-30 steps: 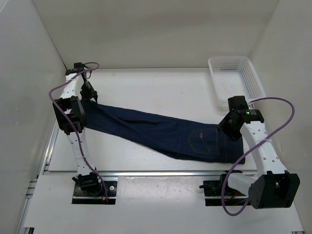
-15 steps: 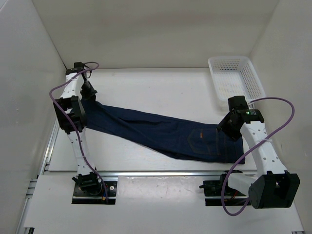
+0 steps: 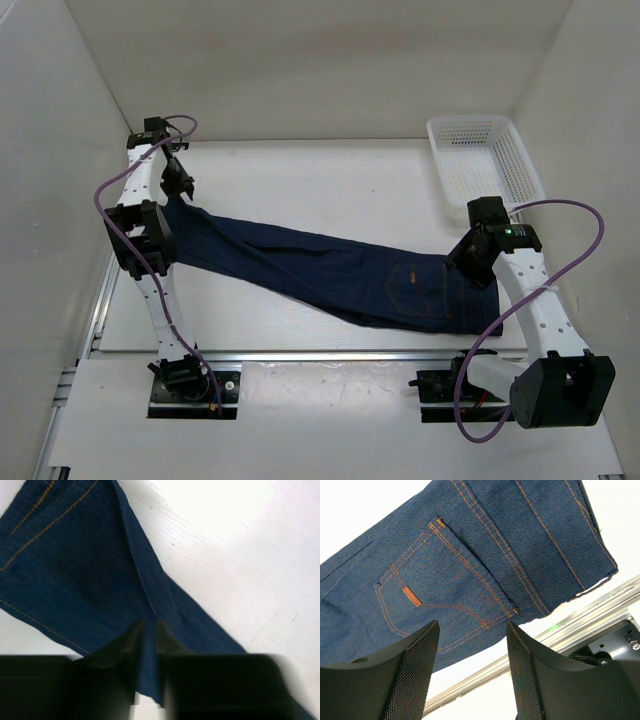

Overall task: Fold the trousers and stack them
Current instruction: Fold the trousers

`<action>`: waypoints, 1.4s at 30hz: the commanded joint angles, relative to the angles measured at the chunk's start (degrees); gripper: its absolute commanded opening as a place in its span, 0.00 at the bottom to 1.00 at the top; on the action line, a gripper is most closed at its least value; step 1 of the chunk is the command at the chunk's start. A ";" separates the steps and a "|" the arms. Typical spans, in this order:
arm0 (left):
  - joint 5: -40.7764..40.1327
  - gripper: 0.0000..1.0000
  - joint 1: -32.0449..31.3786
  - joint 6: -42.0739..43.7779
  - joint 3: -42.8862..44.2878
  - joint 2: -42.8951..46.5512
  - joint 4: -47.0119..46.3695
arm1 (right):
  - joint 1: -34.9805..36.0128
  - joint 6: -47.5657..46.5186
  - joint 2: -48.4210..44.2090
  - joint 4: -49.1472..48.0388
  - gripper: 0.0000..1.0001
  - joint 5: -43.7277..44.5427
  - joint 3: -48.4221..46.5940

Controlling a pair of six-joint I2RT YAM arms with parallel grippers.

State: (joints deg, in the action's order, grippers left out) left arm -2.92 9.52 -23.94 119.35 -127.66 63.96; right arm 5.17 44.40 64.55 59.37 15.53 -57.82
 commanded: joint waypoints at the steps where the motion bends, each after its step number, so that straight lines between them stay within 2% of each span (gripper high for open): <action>1: 0.20 0.35 -0.29 0.30 2.30 2.59 2.22 | 0.28 -0.72 0.05 -1.10 0.61 0.73 0.34; 2: -0.33 0.48 -0.29 0.30 1.07 3.11 2.22 | 0.28 -0.72 0.05 -1.10 0.61 0.73 0.34; 3: -0.33 0.68 -0.29 0.30 -0.24 3.64 1.43 | 0.28 -0.72 0.05 -1.10 0.61 0.73 0.34; 5: -0.33 0.74 -0.29 0.30 -3.94 4.52 -0.41 | 0.28 -0.72 0.57 -1.10 0.61 0.73 0.34; 8: 0.90 0.74 -0.29 0.30 -4.83 4.09 -1.73 | 0.28 -0.72 0.57 -1.63 0.61 0.73 0.34; 12: 1.60 0.66 -0.29 0.30 -2.55 0.92 -1.74 | 0.28 -0.72 1.10 -1.63 0.62 0.73 0.34; 14: 1.60 0.61 -0.29 -0.31 -1.67 0.13 -1.74 | 0.28 -0.72 1.10 -1.63 0.62 0.73 0.34; 18: 2.21 0.45 -0.29 -0.31 -0.53 -1.19 -1.74 | 0.28 -0.72 1.10 -1.63 0.62 0.73 0.34; 24: 2.21 0.44 -0.29 -0.31 0.53 -3.21 -1.74 | 0.28 -0.72 1.10 -1.63 0.62 0.73 0.34; 25: 2.21 0.39 -0.29 -0.31 0.53 -3.21 -1.74 | 0.28 -0.72 1.10 -1.63 0.62 0.73 -0.18; 26: 2.21 0.22 -0.29 -0.31 0.53 -3.21 -1.74 | 0.28 -0.72 1.10 -1.63 0.62 0.73 -0.19; 28: 2.74 0.10 -0.29 -0.31 0.53 -3.21 -1.74 | 0.28 -0.72 1.63 -1.63 0.62 0.73 -0.19; 38: 1.16 0.10 -0.29 -0.93 0.53 1.70 -1.74 | 0.28 -0.72 2.15 -1.63 0.62 0.73 -0.19; 42: 1.77 0.43 -0.29 -0.93 0.53 1.71 -1.21 | 0.28 -0.72 2.15 -1.63 0.62 0.21 -0.19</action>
State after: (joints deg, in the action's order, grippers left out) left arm -1.04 9.52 -24.64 117.93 -131.17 62.78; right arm 5.17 44.38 66.39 58.33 15.51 -57.82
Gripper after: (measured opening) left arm 0.398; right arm 0.624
